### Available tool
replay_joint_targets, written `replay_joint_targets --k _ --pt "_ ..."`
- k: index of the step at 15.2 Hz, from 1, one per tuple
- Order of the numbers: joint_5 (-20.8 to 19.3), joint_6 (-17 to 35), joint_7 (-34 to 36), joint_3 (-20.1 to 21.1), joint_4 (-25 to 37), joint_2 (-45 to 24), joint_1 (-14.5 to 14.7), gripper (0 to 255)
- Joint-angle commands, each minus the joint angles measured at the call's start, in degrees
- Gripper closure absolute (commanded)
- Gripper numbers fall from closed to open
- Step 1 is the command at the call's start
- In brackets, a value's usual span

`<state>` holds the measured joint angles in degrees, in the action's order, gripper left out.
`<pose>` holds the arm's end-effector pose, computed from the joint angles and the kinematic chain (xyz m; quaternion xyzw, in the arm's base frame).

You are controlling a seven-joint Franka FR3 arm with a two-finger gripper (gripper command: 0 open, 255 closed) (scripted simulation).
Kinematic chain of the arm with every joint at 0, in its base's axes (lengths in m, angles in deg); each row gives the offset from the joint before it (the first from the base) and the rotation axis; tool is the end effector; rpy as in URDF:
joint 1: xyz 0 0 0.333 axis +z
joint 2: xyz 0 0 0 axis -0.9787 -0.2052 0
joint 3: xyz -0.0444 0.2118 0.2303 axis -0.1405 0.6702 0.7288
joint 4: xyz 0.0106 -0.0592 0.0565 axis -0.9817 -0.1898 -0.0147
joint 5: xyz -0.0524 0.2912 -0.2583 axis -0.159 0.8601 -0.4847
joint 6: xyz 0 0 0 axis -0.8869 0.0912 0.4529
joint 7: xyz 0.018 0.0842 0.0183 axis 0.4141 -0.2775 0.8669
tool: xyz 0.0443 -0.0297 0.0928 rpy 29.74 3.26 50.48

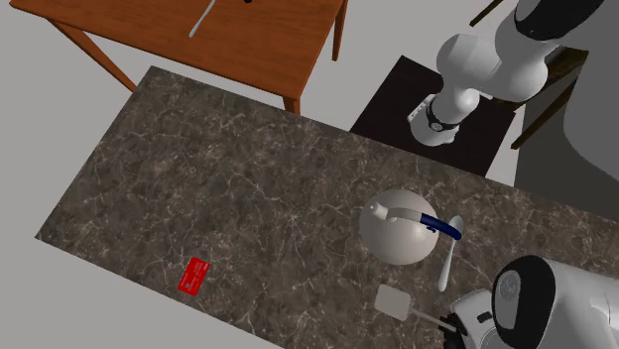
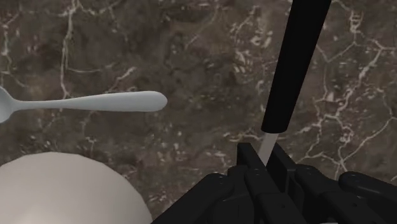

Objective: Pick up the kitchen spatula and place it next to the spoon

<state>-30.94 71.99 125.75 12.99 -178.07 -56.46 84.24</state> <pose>0.5944 0.1846 0.4266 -0.7796 0.6254 0.0259 0.0204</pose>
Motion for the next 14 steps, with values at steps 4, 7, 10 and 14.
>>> replay_joint_targets --k 4,7,10,14 --pt "-2.1 -2.0 6.5 1.7 8.8 -6.6 4.4 255" --pt "-2.9 -2.5 8.6 2.0 12.2 -9.5 6.1 255" --pt "-3.0 -0.5 8.6 1.9 10.8 -10.1 6.1 255" --pt "-3.3 2.2 8.6 1.8 9.1 -11.1 6.1 255"
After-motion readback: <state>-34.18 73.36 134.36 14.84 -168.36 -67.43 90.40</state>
